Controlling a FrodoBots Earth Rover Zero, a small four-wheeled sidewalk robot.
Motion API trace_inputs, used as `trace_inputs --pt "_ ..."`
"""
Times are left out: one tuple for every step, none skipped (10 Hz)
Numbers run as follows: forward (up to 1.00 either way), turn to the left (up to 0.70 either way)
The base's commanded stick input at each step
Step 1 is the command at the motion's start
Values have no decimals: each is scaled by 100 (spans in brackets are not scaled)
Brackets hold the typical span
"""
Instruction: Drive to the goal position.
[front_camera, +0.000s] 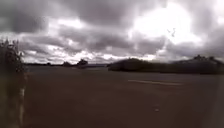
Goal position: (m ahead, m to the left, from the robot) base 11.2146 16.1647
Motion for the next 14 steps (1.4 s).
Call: trace_inputs --pt "100 4" --pt "100 4" --pt "100 4" --pt "100 4" --pt "100 7" --pt "100 17" --pt "100 27" --pt "100 38" --pt "100 44" --pt "100 44" --pt "100 44" --pt "100 44" --pt "100 44" --pt "100 44"
